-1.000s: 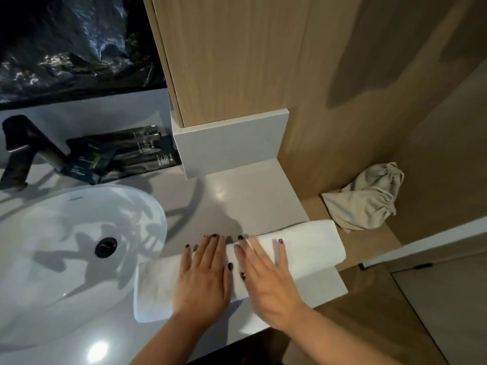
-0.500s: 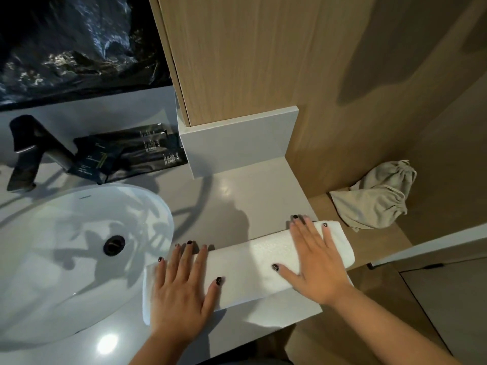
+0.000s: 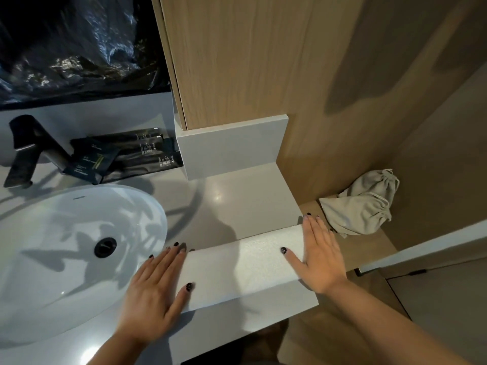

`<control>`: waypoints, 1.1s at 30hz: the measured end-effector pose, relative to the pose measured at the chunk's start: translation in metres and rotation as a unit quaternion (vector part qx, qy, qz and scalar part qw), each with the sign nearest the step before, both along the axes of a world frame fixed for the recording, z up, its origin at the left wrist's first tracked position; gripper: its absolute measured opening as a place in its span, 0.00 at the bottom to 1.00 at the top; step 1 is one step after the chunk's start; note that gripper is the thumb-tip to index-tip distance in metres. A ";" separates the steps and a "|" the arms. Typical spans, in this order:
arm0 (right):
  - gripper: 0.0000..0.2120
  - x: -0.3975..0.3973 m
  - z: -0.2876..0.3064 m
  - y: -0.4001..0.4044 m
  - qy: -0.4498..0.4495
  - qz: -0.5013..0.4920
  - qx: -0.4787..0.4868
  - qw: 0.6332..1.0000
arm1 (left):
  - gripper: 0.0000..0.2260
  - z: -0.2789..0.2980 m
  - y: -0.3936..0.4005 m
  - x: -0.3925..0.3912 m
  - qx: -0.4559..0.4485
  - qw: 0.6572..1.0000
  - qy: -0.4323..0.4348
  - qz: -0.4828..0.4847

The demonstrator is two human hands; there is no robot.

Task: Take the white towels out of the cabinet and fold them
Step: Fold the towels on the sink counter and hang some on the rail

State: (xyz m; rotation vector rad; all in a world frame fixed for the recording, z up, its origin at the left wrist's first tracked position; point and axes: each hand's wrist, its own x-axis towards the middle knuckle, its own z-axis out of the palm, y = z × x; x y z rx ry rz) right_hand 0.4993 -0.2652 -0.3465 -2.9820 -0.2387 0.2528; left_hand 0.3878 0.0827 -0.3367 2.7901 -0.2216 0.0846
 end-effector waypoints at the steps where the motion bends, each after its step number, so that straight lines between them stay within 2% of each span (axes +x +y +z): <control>1: 0.47 0.000 0.000 0.000 0.002 -0.012 0.013 1.000 | 0.29 -0.001 0.000 -0.001 -0.001 1.000 -0.002 0.003; 4: 0.44 0.003 -0.001 -0.003 0.023 -0.077 0.082 0.993 | 0.30 0.001 0.000 -0.001 0.003 1.000 0.001 0.015; 6: 0.41 0.006 0.002 -0.011 0.056 -0.137 0.180 0.973 | 0.31 0.003 -0.001 -0.001 0.017 0.999 0.008 0.032; 8: 0.37 0.004 0.003 -0.020 0.075 -0.156 0.274 0.946 | 0.32 0.003 -0.006 -0.004 0.032 0.997 0.027 0.058; 12: 0.28 -0.003 0.001 -0.030 0.029 -0.199 0.335 0.921 | 0.33 -0.003 -0.021 -0.015 0.030 0.991 0.054 0.118; 16: 0.27 -0.003 0.016 -0.030 -0.008 -0.251 0.360 0.898 | 0.35 0.001 -0.038 -0.024 0.037 0.990 0.057 0.125; 18: 0.24 -0.005 0.034 -0.032 -0.015 -0.232 0.386 0.893 | 0.35 0.004 -0.048 -0.024 0.058 0.988 0.058 0.128; 22: 0.20 -0.010 0.086 -0.038 -0.045 -0.127 0.446 0.885 | 0.33 0.015 -0.072 -0.016 0.072 0.972 0.131 0.179; 24: 0.20 -0.013 0.119 -0.039 -0.079 -0.074 0.461 0.881 | 0.29 0.028 -0.086 -0.013 0.000 0.976 0.127 0.176; 28: 0.20 -0.022 0.188 -0.037 -0.128 0.023 0.465 0.876 | 0.33 0.084 -0.123 -0.005 -0.219 0.970 0.046 0.098; 31: 0.20 -0.035 0.242 -0.034 -0.149 0.093 0.469 0.866 | 0.36 0.131 -0.150 0.005 -0.275 0.960 -0.027 0.040; 33: 0.21 -0.046 0.277 -0.030 -0.162 0.139 0.477 0.852 | 0.34 0.163 -0.165 0.013 -0.295 0.952 -0.081 -0.001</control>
